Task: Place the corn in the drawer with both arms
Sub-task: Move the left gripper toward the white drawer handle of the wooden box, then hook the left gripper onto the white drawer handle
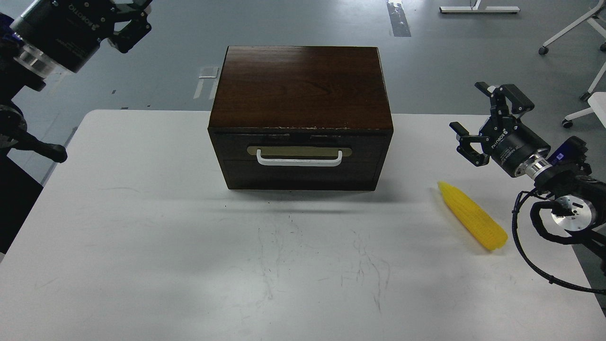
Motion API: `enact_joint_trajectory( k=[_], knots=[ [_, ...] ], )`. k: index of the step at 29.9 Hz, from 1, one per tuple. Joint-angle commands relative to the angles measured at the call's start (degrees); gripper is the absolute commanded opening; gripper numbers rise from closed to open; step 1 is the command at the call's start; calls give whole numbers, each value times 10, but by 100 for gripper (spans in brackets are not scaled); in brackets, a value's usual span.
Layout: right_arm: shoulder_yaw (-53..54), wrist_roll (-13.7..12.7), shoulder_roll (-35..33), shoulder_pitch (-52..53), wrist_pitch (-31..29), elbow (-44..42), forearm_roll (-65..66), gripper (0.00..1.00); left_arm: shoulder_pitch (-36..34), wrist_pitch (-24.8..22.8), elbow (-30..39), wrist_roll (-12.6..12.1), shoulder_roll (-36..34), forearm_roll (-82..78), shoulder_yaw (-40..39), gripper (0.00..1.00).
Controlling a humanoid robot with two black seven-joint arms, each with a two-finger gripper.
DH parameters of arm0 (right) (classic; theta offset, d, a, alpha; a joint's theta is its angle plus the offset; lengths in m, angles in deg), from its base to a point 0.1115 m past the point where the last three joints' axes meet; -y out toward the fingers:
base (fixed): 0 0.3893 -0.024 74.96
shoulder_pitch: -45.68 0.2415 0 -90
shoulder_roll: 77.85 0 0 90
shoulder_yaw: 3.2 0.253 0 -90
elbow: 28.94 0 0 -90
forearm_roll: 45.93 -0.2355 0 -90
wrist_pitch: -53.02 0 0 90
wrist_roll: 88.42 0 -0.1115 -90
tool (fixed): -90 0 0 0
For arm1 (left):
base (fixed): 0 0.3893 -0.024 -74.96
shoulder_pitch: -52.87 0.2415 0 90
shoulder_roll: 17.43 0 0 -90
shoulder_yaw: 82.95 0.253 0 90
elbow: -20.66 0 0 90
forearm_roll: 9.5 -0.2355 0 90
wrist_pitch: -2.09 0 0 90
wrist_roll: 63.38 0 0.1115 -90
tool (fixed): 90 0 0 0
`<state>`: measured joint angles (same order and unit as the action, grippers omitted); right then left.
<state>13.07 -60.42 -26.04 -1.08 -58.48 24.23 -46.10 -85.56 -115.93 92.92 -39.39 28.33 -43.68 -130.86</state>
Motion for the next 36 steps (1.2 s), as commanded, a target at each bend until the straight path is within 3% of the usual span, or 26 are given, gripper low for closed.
enact_joint_trajectory(
  k=[1, 4, 7, 9, 10, 14, 19, 28, 36],
  knots=[
    [1, 0, 0, 0, 1, -1, 0, 100, -47, 0, 53, 1, 10, -175, 3, 98],
    [1, 0, 0, 0, 1, -1, 0, 100, -69, 0, 79, 5, 30, -319, 7, 98],
    [2, 0, 0, 0, 1, -1, 0, 100, -112, 0, 85, 37, 64, -481, 49, 98],
    [2, 0, 2, 0, 1, -1, 0, 100, -175, 0, 83, 40, 78, -603, 142, 98],
    [2, 0, 2, 0, 1, -1, 0, 100, -175, 0, 83, 40, 78, -604, 142, 98],
    [3, 0, 3, 3, 4, -9, 0, 100, -258, 0, 82, 40, 95, -718, 301, 98],
    [3, 0, 3, 2, 4, -19, 0, 100, -307, 0, 78, 40, 125, -765, 407, 98],
    [3, 0, 5, -3, 4, -19, 0, 100, -304, 0, 74, 40, 177, -900, 439, 98],
    [3, 0, 6, -4, 4, -20, 0, 100, -308, 0, 26, 40, 201, -908, 474, 98]
  ],
)
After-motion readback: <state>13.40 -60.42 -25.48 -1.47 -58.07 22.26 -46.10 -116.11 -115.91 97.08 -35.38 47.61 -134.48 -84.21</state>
